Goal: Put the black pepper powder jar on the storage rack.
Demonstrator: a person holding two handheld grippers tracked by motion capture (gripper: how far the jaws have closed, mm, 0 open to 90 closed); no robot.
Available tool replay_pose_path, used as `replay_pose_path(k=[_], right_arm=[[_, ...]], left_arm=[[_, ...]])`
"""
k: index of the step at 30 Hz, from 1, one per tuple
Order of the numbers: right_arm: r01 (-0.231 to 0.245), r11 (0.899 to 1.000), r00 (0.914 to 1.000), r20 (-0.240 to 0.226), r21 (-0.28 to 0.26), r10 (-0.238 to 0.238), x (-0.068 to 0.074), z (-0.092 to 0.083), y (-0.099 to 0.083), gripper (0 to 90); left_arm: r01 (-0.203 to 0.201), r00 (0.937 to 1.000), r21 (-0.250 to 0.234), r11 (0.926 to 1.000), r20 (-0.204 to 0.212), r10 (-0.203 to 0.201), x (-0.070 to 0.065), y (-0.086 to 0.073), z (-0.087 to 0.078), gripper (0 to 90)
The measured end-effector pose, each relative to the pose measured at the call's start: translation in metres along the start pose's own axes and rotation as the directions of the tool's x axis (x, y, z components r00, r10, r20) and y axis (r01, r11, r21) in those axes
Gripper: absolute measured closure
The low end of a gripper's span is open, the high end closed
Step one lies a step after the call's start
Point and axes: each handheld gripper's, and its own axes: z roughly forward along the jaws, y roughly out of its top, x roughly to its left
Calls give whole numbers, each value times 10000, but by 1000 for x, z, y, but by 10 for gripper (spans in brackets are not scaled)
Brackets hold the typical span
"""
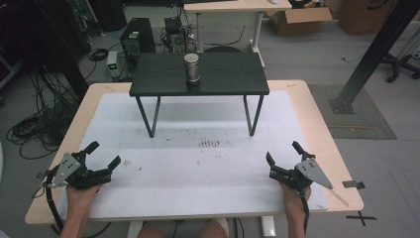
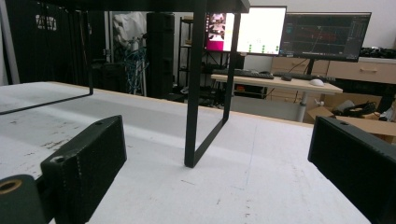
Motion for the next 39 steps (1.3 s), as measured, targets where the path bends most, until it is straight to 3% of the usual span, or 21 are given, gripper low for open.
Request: replay_pose_path(k=[4, 10, 39], right_arm=[[10, 10000, 10000, -9, 5, -10, 0, 0, 0, 41], [20, 10000, 10000, 2, -25, -20, 0, 0, 0, 42], [-77, 9999, 10000, 62, -64, 78, 0, -1, 0, 42]], left_arm=[[-258, 9997, -54, 9997, -13, 258, -2, 0, -1, 13], [-83, 10000, 9, 10000, -8, 83, -1, 0, 0, 5], [-32, 10000, 3, 10000, -92, 32, -1, 0, 0, 8]])
